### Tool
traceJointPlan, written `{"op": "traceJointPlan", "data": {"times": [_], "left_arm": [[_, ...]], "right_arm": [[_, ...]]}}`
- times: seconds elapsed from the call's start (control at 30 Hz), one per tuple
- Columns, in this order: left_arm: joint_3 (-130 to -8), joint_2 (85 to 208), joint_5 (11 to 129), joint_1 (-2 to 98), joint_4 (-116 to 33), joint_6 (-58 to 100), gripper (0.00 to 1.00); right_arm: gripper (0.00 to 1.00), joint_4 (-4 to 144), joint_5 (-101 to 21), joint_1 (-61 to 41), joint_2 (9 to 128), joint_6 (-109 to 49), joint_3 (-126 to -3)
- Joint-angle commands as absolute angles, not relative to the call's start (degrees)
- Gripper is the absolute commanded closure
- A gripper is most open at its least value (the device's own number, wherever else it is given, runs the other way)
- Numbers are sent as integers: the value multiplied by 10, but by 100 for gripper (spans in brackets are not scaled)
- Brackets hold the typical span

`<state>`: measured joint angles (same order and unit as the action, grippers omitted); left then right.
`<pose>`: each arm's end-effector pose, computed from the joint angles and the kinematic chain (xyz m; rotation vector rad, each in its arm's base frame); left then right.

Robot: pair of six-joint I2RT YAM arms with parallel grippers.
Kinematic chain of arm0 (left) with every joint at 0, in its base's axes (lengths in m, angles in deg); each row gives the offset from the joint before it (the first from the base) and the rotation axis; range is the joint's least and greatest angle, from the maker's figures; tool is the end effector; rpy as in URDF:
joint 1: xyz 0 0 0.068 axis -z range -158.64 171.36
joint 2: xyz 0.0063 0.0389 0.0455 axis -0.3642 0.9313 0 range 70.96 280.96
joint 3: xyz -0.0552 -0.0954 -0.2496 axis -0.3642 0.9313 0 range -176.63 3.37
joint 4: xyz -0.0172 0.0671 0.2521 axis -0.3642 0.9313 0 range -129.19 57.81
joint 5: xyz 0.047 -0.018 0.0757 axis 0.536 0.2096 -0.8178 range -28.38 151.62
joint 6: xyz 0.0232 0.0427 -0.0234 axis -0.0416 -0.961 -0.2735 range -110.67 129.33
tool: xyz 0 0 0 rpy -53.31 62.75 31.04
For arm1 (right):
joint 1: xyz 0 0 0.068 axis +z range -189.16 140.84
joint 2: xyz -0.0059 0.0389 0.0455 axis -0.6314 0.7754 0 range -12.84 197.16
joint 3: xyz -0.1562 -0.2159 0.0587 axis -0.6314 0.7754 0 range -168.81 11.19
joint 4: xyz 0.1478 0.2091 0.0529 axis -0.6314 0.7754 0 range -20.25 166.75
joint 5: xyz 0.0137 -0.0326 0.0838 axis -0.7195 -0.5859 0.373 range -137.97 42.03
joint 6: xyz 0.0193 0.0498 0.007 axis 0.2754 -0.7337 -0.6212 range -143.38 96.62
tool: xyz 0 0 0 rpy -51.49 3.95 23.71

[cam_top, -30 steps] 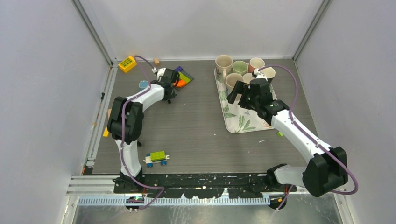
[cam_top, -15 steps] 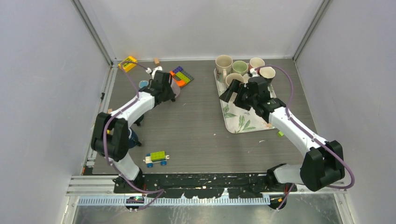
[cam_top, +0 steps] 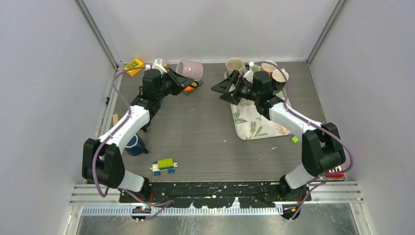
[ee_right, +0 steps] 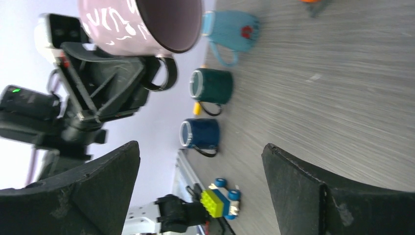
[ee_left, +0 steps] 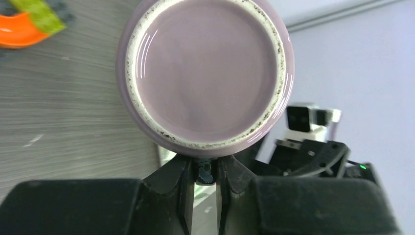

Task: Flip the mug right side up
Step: Turn over the cup at the center of the board.

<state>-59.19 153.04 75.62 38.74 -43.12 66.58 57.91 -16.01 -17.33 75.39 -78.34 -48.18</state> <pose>0.3211 -0.1095 0.3205 -0.5025 1.9271 -1.1062 0.3226 0.1495 0.2812 0.1675 2.0794 1.3956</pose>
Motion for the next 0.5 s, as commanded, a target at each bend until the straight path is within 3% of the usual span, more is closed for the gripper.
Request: {"op": "traceJointPlan", "data": {"times": [0.0, 0.1, 0.27, 0.47], "left_arm": [[-590, 1498, 875, 383, -627, 757, 100], [-586, 1498, 895, 383, -661, 779, 100], [-575, 1507, 922, 384, -722, 822, 100], [-564, 1524, 949, 383, -777, 858, 100]], "right_arm": [[3, 391, -70, -159, 775, -883, -525], [8, 330, -55, -149, 799, -922, -539], [26, 294, -50, -137, 828, -955, -565], [40, 274, -42, -133, 850, -980, -590]]}}
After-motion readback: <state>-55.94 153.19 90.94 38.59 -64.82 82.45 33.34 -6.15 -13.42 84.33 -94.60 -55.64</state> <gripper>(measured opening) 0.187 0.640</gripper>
